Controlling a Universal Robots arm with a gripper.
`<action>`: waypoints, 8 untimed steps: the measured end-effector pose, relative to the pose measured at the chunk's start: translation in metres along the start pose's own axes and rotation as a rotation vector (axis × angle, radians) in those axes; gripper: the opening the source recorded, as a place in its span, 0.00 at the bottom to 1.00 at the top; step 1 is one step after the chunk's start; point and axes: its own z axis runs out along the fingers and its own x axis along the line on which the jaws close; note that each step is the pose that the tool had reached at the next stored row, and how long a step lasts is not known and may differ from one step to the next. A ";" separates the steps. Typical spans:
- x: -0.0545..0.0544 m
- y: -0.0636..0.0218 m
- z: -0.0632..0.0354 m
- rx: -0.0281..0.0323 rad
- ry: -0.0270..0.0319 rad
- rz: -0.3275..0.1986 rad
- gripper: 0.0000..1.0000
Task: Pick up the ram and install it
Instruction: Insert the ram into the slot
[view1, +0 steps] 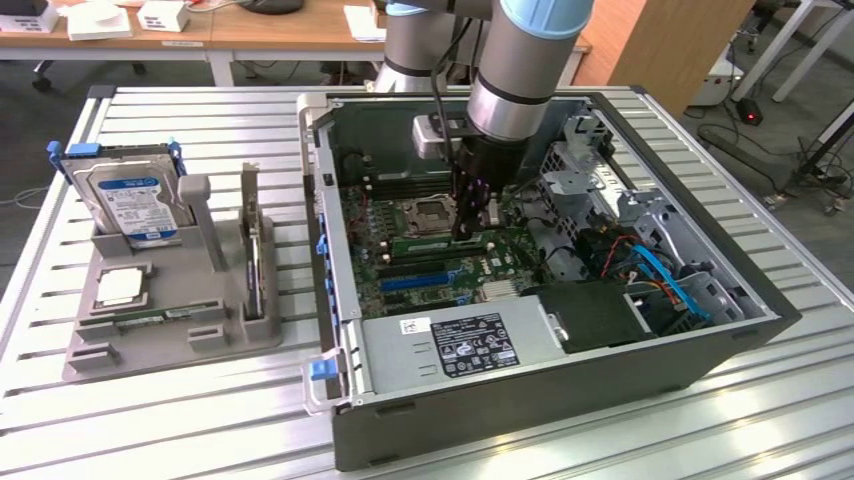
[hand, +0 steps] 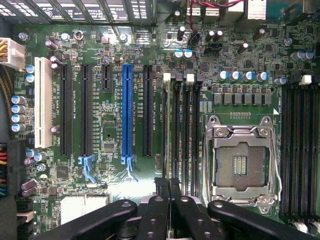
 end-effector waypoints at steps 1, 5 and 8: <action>0.000 0.0000 0.0000 0.0000 0.0000 0.000 0.10; 0.000 0.0000 0.0002 0.0000 0.0002 0.000 0.10; 0.000 -0.0001 0.0007 0.0000 0.0003 0.000 0.10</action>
